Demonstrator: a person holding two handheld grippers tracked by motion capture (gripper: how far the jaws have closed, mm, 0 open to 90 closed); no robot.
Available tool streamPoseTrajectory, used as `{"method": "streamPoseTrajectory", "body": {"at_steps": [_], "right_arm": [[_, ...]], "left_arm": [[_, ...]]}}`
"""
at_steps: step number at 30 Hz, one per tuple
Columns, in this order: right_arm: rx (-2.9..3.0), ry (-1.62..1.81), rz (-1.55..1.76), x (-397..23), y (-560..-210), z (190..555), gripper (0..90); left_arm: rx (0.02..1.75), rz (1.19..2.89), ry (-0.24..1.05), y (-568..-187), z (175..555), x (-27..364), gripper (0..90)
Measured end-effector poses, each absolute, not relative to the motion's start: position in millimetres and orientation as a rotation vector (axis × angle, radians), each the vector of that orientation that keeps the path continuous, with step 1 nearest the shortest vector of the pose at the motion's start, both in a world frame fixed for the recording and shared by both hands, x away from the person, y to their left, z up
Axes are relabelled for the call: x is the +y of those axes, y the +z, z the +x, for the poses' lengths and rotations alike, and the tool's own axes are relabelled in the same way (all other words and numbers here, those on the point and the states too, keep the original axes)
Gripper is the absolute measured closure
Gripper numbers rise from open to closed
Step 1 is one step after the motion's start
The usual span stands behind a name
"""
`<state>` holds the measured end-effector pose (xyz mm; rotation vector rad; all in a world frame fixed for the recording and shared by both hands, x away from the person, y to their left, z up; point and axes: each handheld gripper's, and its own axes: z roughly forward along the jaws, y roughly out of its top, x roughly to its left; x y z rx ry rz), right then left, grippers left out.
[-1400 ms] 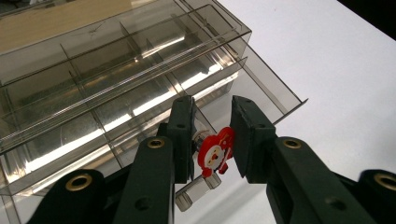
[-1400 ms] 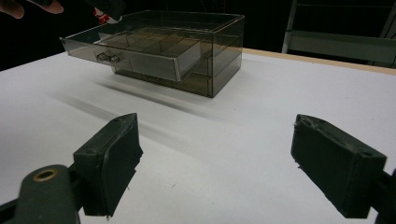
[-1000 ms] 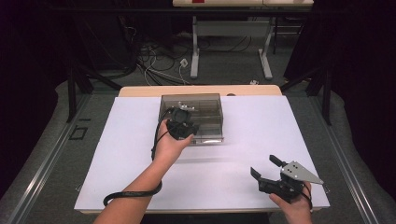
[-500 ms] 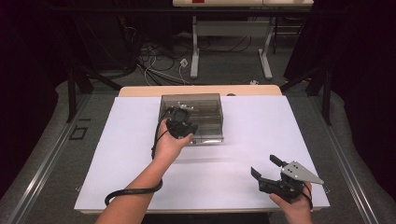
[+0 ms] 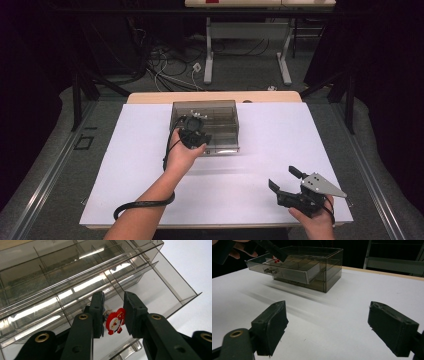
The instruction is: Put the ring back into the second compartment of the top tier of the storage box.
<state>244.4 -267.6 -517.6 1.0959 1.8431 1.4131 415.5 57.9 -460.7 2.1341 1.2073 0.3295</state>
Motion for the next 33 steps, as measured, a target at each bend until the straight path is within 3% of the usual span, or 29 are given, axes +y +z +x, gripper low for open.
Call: {"method": "streamPoseTrajectory", "body": {"at_steps": [5,16,33], "right_arm": [[1.845,1.414,1.097,-267.7,-517.5,244.3,14.9],[1.845,1.417,1.097,-267.4,-517.5,244.1,14.9],[1.844,1.417,1.099,-267.8,-517.6,244.1,14.9]], "left_arm": [[1.221,2.132,0.326,-461.5,416.5,57.4,69.0],[1.220,2.094,0.315,-460.4,416.3,60.2,51.0],[1.164,2.095,0.383,-458.4,412.0,57.9,36.8]]}}
